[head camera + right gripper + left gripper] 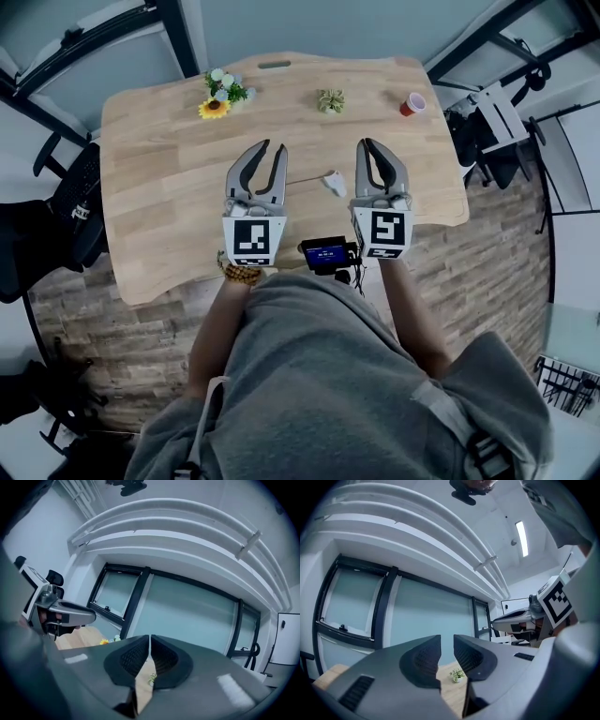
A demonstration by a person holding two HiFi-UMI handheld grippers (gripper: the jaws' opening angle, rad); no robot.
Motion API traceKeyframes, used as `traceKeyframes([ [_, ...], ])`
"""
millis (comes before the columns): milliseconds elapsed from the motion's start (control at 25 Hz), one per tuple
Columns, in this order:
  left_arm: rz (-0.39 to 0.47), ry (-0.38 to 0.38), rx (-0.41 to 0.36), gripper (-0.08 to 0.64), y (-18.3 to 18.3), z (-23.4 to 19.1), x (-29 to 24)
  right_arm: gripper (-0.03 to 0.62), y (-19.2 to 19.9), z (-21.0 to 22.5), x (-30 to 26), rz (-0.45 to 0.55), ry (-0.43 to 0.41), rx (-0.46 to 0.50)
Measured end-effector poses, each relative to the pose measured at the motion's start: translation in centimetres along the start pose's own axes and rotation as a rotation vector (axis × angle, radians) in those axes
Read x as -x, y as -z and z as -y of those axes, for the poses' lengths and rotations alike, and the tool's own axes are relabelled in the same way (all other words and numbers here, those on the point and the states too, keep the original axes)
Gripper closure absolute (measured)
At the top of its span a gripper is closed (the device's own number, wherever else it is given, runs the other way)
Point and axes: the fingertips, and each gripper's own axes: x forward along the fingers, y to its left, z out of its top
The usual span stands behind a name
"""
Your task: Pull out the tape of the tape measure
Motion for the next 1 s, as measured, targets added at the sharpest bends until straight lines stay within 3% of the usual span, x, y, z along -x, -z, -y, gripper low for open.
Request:
traceKeyframes([
  [440, -0.020, -0.006, -0.031, 0.538, 1.0, 0.6, 0.5, 0.583, 0.2, 0.4, 1.1, -0.002, 0.048, -0.003],
  [720, -0.039, -0.013, -0.025, 0.551, 2.0, 0.3, 0.6, 0.583, 2.6, 1.6, 0.9, -0.058, 0.073, 0.014],
  [1000, -0.060, -0.014, -0.006, 0.551, 2.6, 0.1, 0.4, 0.583, 6.7, 1.8, 0.1, -0.165, 0.034, -0.035],
])
